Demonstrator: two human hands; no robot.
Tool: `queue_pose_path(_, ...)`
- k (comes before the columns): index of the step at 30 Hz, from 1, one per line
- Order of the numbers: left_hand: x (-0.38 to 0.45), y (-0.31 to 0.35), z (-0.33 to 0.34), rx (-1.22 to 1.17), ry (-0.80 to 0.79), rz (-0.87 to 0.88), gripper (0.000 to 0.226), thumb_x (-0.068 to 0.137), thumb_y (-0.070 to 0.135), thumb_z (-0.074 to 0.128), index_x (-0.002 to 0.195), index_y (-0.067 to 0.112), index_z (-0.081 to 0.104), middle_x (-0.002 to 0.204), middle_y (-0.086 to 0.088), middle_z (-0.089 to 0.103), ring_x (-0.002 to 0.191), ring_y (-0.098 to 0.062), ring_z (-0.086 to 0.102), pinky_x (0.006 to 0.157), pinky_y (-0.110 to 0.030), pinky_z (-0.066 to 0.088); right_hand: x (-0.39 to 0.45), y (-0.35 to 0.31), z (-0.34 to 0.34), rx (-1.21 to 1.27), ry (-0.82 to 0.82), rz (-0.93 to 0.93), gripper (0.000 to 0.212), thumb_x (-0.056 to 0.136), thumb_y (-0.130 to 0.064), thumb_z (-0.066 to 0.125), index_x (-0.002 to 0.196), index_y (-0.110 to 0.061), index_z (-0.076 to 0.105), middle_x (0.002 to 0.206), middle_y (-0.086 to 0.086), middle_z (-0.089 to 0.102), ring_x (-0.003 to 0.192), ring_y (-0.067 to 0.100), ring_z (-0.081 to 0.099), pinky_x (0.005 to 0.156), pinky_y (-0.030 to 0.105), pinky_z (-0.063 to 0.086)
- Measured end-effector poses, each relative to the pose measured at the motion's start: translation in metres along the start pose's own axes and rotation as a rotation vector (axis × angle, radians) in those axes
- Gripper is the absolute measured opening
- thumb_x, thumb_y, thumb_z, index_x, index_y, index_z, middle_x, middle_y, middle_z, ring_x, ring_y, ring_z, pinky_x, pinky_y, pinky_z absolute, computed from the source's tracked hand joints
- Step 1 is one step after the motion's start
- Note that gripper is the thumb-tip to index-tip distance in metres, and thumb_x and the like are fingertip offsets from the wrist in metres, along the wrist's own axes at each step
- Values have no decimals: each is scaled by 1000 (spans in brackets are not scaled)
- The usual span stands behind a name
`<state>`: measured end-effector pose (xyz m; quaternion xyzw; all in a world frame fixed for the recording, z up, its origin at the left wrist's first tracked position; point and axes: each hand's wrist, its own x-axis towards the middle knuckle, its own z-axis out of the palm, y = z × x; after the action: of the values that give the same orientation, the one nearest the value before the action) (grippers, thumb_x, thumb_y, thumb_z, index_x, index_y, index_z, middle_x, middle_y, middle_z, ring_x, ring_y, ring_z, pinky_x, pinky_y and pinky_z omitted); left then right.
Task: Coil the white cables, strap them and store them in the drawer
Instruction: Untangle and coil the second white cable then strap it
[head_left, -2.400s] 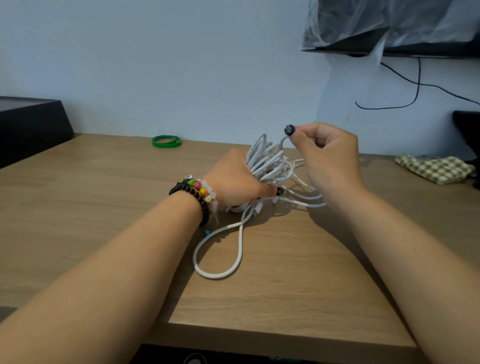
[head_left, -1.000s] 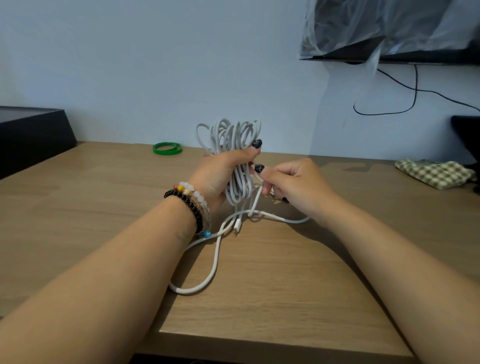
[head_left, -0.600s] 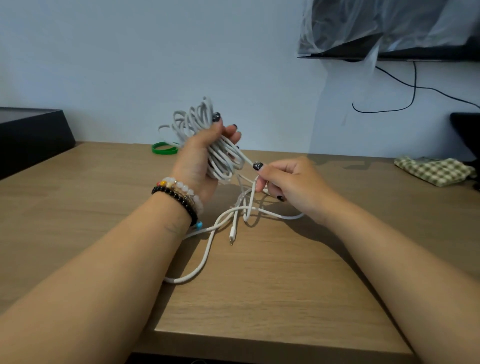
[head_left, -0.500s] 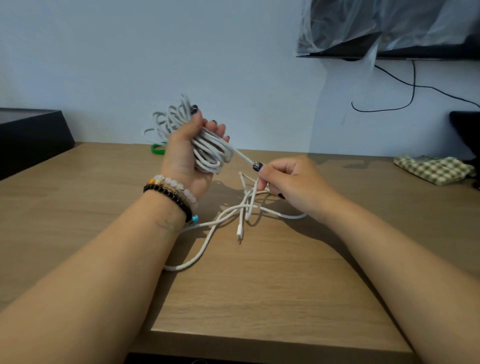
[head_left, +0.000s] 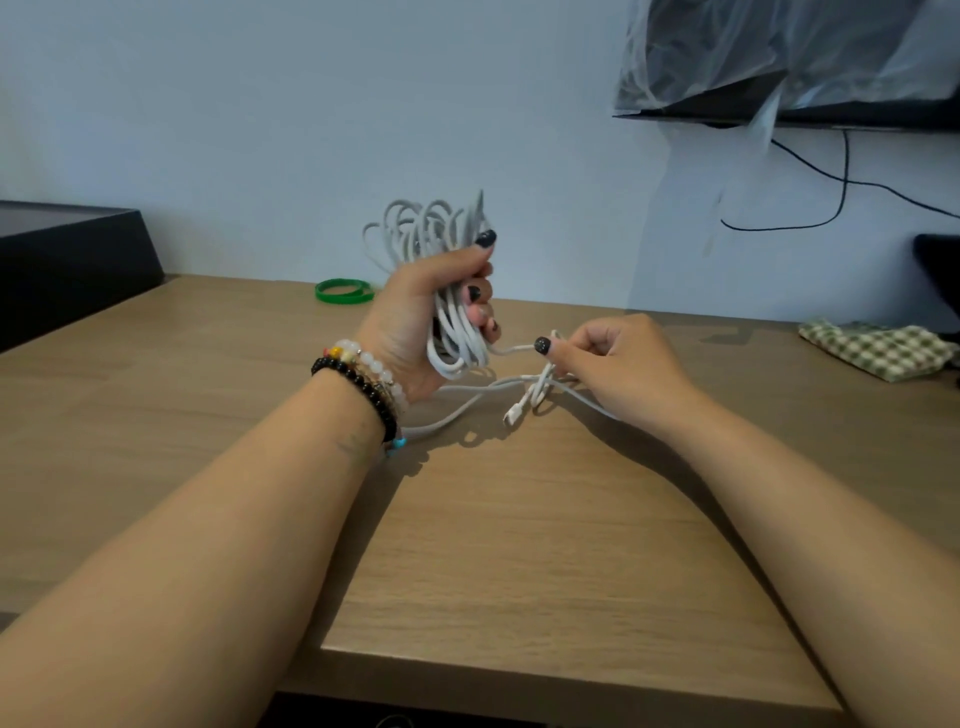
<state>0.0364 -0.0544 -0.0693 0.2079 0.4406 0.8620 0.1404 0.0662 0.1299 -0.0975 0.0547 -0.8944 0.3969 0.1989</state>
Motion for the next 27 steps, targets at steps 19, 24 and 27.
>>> queue_pose_path(19, 4, -10, 3, 318, 251, 124, 20, 88, 25, 69, 76, 13, 58, 59, 1, 57, 52, -10, 58, 48, -22, 46, -16, -24, -12, 476, -362, -15, 21, 90, -25, 58, 80, -13, 72, 48, -7, 50, 46, 10, 36, 52, 16, 37)
queue_pose_path(24, 3, -9, 3, 383, 305, 143, 22, 86, 27, 72, 78, 11, 58, 59, -1, 57, 48, -11, 55, 45, -24, 45, -8, -13, -17, 762, -502, 46, 23, 85, -23, 57, 87, -9, 75, 50, -2, 36, 44, 10, 26, 49, 17, 28)
queue_pose_path(27, 5, -2, 0, 277, 394, 177, 22, 86, 26, 72, 78, 10, 59, 53, 3, 56, 45, -9, 53, 44, -22, 44, -5, -10, -17, 853, -417, 73, 23, 83, -18, 57, 86, -2, 73, 47, -3, 36, 38, 7, 25, 49, 23, 18)
